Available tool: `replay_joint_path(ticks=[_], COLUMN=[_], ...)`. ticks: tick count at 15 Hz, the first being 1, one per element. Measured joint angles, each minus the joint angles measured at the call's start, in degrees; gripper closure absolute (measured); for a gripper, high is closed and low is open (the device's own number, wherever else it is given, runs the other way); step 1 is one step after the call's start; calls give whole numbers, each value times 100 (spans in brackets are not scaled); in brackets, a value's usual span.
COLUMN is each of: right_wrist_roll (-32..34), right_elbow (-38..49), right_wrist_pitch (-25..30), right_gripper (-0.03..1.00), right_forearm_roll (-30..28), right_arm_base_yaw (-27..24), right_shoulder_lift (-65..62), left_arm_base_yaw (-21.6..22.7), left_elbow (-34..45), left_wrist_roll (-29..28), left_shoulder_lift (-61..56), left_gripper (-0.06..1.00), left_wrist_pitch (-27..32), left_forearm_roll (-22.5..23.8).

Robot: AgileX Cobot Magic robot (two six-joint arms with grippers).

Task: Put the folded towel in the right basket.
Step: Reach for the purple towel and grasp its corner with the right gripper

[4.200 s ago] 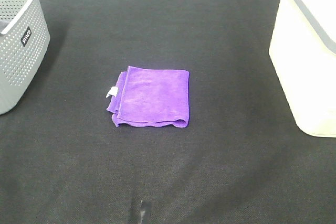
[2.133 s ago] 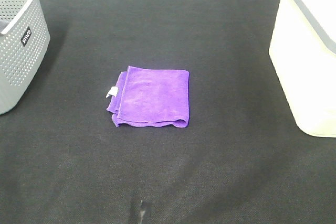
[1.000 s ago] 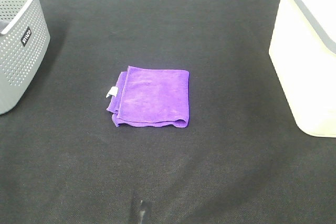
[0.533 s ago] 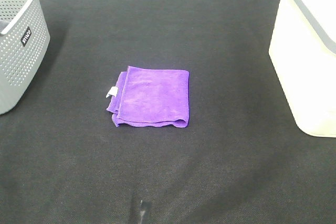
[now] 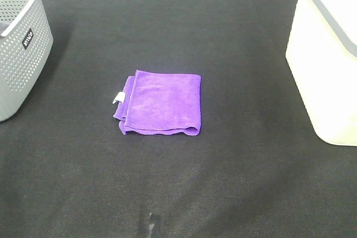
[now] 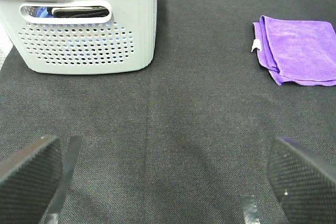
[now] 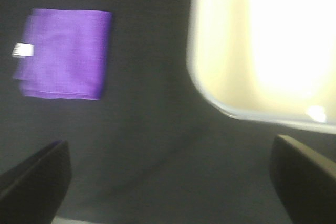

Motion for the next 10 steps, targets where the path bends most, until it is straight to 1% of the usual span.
replay_joint_path(ticks=[1,2,3,4,5,7,10], right_wrist_roll=[0,23,223,413,527,573,573], right_elbow=[-218,-327,-453,-567,-705,-951,-985], right_wrist_pitch=[-69,-264,-728,-1031,-1261,-1478,-1833], right_gripper=[-1,-1,-1,-1,-1,-1,-1], right_forearm_roll=[424,670,848,905,1020,1324,1719], right_arm_base_yaw=[166,527,1324,1702,1977,2257,2292], right_shoulder_lift=[544,1037,1805,2332,2905,3850,4790], left_arm_base_yaw=[0,0,0,0,0,0,0], left_elbow=[0,0,0,0,0,0,0], left_wrist_roll=[0,0,0,0,0,0,0], left_shoulder_lift=[0,0,0,0,0,0,0], left_gripper=[-4,-4,-4,-4,-4,-4,-4], left_wrist_pitch=[0,0,0,0,0,0,0], left_forearm_roll=[0,0,0,0,0,0,0])
